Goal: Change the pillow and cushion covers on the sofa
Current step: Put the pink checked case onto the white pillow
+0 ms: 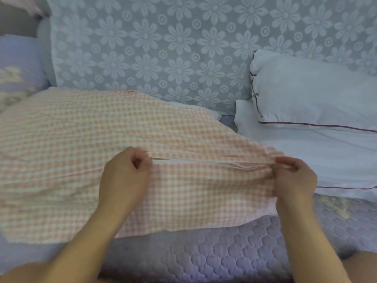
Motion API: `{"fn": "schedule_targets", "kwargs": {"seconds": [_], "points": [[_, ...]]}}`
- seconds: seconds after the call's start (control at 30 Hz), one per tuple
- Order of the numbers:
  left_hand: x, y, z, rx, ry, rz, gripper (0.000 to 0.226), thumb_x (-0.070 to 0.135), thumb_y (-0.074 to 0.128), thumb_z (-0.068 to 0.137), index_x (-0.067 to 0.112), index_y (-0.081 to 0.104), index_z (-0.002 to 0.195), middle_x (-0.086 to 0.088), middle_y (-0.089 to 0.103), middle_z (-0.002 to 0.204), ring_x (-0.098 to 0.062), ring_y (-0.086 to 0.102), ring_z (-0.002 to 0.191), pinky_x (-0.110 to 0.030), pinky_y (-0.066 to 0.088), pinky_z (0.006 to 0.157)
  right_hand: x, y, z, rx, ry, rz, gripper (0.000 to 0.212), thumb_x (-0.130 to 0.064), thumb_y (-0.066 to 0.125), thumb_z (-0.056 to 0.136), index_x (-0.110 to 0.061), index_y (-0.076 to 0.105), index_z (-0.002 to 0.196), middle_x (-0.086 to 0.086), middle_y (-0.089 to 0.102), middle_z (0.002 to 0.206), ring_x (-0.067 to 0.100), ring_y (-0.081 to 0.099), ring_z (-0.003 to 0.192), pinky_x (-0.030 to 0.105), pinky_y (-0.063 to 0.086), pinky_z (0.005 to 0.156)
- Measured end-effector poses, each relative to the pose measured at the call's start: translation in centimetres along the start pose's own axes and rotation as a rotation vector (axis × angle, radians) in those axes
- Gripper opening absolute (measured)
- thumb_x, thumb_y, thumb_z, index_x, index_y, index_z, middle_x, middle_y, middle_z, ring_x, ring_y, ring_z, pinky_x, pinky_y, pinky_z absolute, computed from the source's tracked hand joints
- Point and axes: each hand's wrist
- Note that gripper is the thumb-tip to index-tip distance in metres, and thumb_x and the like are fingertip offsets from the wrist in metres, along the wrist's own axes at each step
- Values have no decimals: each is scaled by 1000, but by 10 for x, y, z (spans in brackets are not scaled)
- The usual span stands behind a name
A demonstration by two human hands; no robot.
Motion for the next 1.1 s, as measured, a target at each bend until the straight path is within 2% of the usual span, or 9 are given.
{"fn": "schedule_targets", "kwargs": {"seconds": [0.1, 0.23, 0.3, 0.47, 0.57, 0.67, 0.83, 1.03, 1.1], "points": [[-13, -15, -17, -1, -17, -35, 17, 23, 67, 92, 28, 68, 75, 18, 67, 77, 3, 62, 77, -19, 44, 66, 0, 28, -38, 17, -459, -457, 38, 0, 62, 80, -17, 66, 115, 14, 39, 145, 35, 39, 128, 47, 41, 99], [-27, -11, -25, 22, 60, -48, 17, 19, 66, 91, 26, 66, 75, 12, 68, 77, -4, 63, 75, -32, 53, 72, -10, 102, -128, -695, -1052, -416, 41, -19, 69, 86, -17, 63, 126, 5, 50, 135, 26, 37, 127, 38, 37, 106], [-35, -12, -22, 66, 47, -70, 18, 15, 65, 91, 26, 64, 76, 9, 67, 76, -4, 63, 76, -34, 53, 74, -11, 137, -149, -799, -1223, -426, 37, -11, 64, 82, -14, 66, 118, 5, 59, 122, 26, 47, 115, 37, 44, 99], [-57, -35, -11, 32, -62, -191, 14, 18, 68, 92, 25, 70, 79, 8, 69, 79, -5, 63, 76, -25, 52, 73, -7, 162, -150, -766, -1234, -441, 25, 7, 74, 76, -15, 64, 82, -2, 58, 83, 17, 46, 79, 25, 33, 68], [-67, -43, -8, 8, -78, -133, 12, 24, 67, 93, 27, 70, 82, 9, 68, 80, -5, 62, 75, -24, 52, 71, -5, 160, -155, -746, -1278, -406, 25, 8, 75, 79, -14, 70, 88, -1, 61, 87, 17, 50, 80, 22, 35, 71], [-69, -44, -8, 20, -84, -240, 11, 25, 68, 94, 27, 73, 83, 10, 71, 82, -5, 65, 78, -24, 54, 76, -7, 151, -163, -640, -1223, -366, 36, 1, 77, 78, -7, 67, 111, 9, 56, 112, 26, 51, 102, 27, 39, 84], [-58, -33, -15, -37, -59, -343, 11, 26, 72, 92, 25, 72, 81, 7, 68, 76, -1, 58, 69, -17, 48, 67, 2, 134, -154, -533, -1353, -321, 3, -3, 69, 88, -6, 70, 88, 4, 58, 81, 24, 49, 76, 38, 44, 66], [-67, -54, 9, 219, -35, -118, 13, 24, 65, 90, 26, 63, 78, 8, 66, 78, -11, 63, 77, -41, 54, 74, -12, 103, -119, -417, -1283, -331, 9, -4, 66, 86, -2, 71, 78, 7, 57, 74, 29, 52, 73, 34, 35, 62], [-82, -77, 19, 314, -74, -25, 12, 24, 64, 89, 26, 61, 78, 9, 65, 79, -16, 63, 79, -38, 52, 74, -17, 102, -114, -431, -1219, -350, 11, -2, 73, 86, -4, 68, 77, 6, 56, 74, 27, 52, 74, 35, 37, 63]]}}
Point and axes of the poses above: each hand's wrist, its own z-axis towards the middle knuckle, its own y-axis out of the palm, x = y × z
